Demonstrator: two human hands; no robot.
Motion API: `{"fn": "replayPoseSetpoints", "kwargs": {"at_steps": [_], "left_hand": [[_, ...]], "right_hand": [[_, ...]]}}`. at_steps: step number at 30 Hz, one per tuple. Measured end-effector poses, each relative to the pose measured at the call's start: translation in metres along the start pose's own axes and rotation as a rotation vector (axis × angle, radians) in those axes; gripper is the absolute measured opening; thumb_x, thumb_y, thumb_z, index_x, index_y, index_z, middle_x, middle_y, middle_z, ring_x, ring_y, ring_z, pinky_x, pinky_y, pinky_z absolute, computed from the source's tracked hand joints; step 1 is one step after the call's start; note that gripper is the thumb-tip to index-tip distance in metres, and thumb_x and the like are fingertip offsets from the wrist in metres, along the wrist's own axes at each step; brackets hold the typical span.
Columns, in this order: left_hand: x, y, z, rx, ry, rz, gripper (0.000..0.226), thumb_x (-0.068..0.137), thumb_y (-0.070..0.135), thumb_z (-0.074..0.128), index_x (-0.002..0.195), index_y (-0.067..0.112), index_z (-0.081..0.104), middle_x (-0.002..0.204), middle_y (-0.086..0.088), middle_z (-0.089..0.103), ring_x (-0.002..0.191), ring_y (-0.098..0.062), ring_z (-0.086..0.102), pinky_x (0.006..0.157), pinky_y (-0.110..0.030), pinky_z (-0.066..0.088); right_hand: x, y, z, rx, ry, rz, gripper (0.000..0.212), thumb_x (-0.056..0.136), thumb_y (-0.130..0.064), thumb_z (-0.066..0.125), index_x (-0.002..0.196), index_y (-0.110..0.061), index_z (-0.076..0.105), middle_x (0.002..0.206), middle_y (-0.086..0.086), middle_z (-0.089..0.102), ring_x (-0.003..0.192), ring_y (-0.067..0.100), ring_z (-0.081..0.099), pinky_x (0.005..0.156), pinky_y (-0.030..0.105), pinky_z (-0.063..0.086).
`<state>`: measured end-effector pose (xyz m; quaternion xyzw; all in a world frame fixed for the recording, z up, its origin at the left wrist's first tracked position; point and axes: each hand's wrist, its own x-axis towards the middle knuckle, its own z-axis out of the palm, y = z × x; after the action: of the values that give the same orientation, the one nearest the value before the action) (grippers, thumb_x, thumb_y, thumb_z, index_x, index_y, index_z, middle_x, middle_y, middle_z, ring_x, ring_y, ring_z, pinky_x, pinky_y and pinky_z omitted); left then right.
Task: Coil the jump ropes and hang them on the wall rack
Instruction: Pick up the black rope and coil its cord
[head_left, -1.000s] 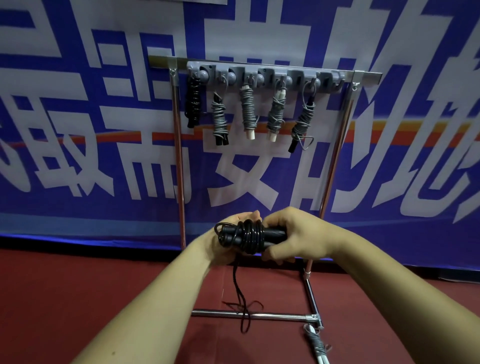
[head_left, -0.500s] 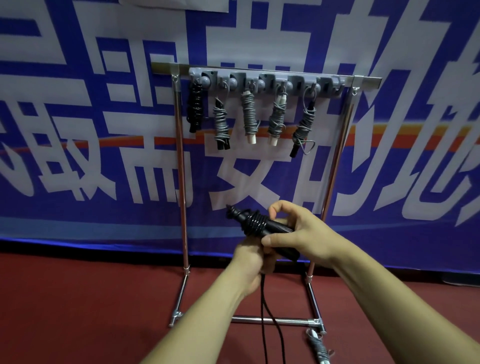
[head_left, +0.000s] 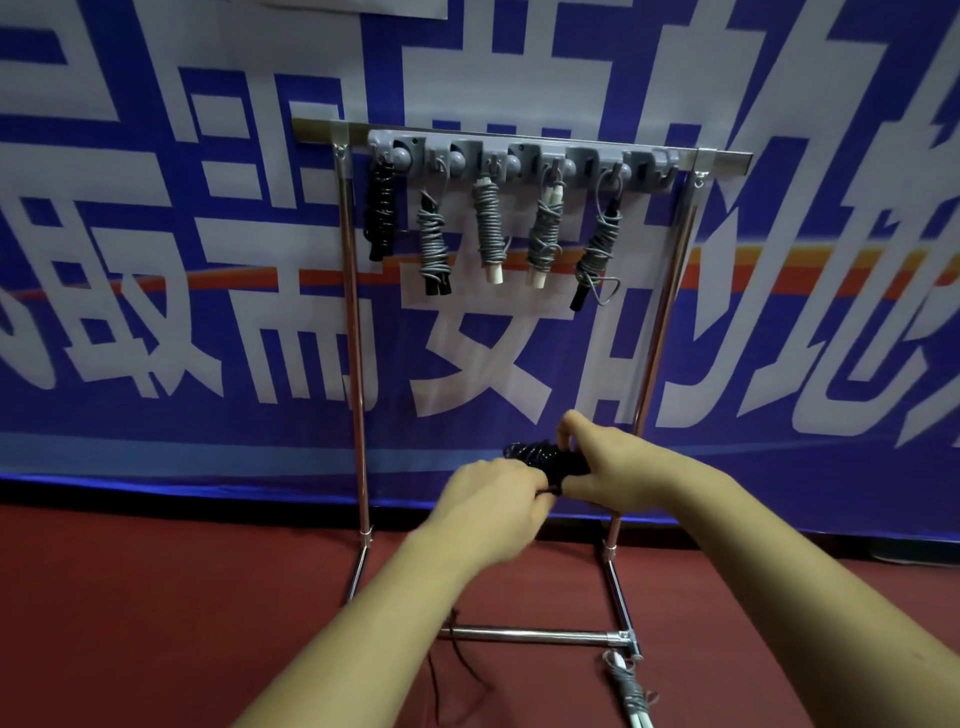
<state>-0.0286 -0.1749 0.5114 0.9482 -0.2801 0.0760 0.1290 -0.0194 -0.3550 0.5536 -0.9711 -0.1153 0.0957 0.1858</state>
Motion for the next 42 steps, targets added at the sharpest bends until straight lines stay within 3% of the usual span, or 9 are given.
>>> {"fn": "replayPoseSetpoints", "kwargs": {"at_steps": [9, 14, 18, 24, 29, 31, 35, 38, 42], "left_hand": [[0.029, -0.02, -0.061, -0.018, -0.028, 0.119, 0.04, 0.078, 0.069, 0.068, 0.079, 0.029, 0.072, 0.073, 0.008, 0.067, 0.074, -0.012, 0.063, 0.068, -0.034, 0.054], [0.041, -0.04, -0.066, -0.537, -0.178, 0.001, 0.041, 0.074, 0.058, 0.08, 0.073, 0.018, 0.072, 0.068, 0.0, 0.066, 0.066, -0.009, 0.058, 0.068, -0.035, 0.05], [0.04, -0.046, -0.051, -0.812, -0.244, -0.036, 0.044, 0.075, 0.058, 0.078, 0.066, 0.016, 0.069, 0.065, -0.004, 0.057, 0.064, -0.015, 0.05, 0.067, -0.032, 0.041], [0.04, -0.04, -0.038, -1.165, -0.357, -0.055, 0.033, 0.072, 0.053, 0.073, 0.063, 0.022, 0.063, 0.056, 0.009, 0.055, 0.05, -0.006, 0.05, 0.053, -0.02, 0.043], [0.04, -0.029, -0.005, -1.71, -0.377, -0.043, 0.033, 0.087, 0.05, 0.071, 0.077, 0.021, 0.058, 0.086, 0.001, 0.039, 0.077, -0.015, 0.032, 0.078, -0.029, 0.033], [0.04, -0.025, 0.009, -1.812, -0.251, -0.175, 0.035, 0.098, 0.052, 0.055, 0.079, 0.023, 0.054, 0.088, 0.003, 0.026, 0.079, -0.016, 0.021, 0.076, -0.028, 0.031], [0.03, 0.003, 0.015, -1.895, -0.035, -0.407, 0.042, 0.099, 0.052, 0.048, 0.069, 0.023, 0.043, 0.057, 0.006, 0.026, 0.041, -0.005, 0.023, 0.038, -0.018, 0.02], [0.026, 0.022, 0.013, -1.691, 0.112, -0.495, 0.036, 0.106, 0.033, 0.043, 0.072, 0.02, 0.045, 0.051, 0.006, 0.025, 0.04, -0.007, 0.016, 0.042, -0.021, 0.009], [0.023, 0.029, 0.004, -1.536, 0.134, -0.501, 0.021, 0.1, 0.01, 0.036, 0.081, 0.018, 0.038, 0.057, 0.005, 0.034, 0.043, -0.008, 0.022, 0.042, -0.021, 0.014]], "right_hand": [[-0.005, -0.004, -0.014, 0.26, -0.037, -0.095, 0.023, 0.088, -0.021, 0.075, 0.108, -0.025, 0.063, 0.082, 0.003, 0.073, 0.064, 0.01, 0.066, 0.06, 0.023, 0.053], [-0.013, -0.002, -0.024, 0.56, -0.108, -0.145, 0.019, 0.089, -0.01, 0.074, 0.103, -0.013, 0.061, 0.085, 0.01, 0.072, 0.072, 0.018, 0.067, 0.067, 0.028, 0.054], [-0.013, 0.002, -0.02, 0.808, -0.188, -0.188, 0.013, 0.092, -0.006, 0.068, 0.101, -0.014, 0.062, 0.098, 0.038, 0.062, 0.078, 0.032, 0.062, 0.07, 0.036, 0.052], [-0.017, 0.006, -0.01, 1.113, -0.319, -0.182, 0.013, 0.092, -0.007, 0.062, 0.105, -0.008, 0.059, 0.082, 0.01, 0.059, 0.065, 0.022, 0.057, 0.06, 0.027, 0.046], [-0.018, -0.001, -0.002, 1.338, -0.386, -0.296, 0.012, 0.094, -0.006, 0.055, 0.105, -0.007, 0.051, 0.085, 0.016, 0.059, 0.052, 0.017, 0.045, 0.048, 0.022, 0.034], [-0.019, -0.006, 0.001, 1.37, -0.29, -0.258, 0.014, 0.092, -0.01, 0.059, 0.103, -0.007, 0.051, 0.083, 0.016, 0.059, 0.05, 0.015, 0.048, 0.044, 0.021, 0.032], [-0.018, -0.017, 0.005, 1.284, 0.068, -0.128, 0.017, 0.093, -0.022, 0.068, 0.095, -0.01, 0.056, 0.073, 0.014, 0.052, 0.046, 0.015, 0.045, 0.037, 0.018, 0.031], [-0.013, -0.024, 0.01, 1.226, 0.395, -0.106, 0.01, 0.096, -0.018, 0.063, 0.09, -0.012, 0.057, 0.064, 0.013, 0.052, 0.046, 0.017, 0.043, 0.039, 0.02, 0.028], [-0.006, -0.027, 0.021, 0.95, 0.684, -0.149, 0.007, 0.097, -0.015, 0.064, 0.097, -0.013, 0.057, 0.07, -0.005, 0.063, 0.059, 0.013, 0.057, 0.05, 0.023, 0.043]]}}
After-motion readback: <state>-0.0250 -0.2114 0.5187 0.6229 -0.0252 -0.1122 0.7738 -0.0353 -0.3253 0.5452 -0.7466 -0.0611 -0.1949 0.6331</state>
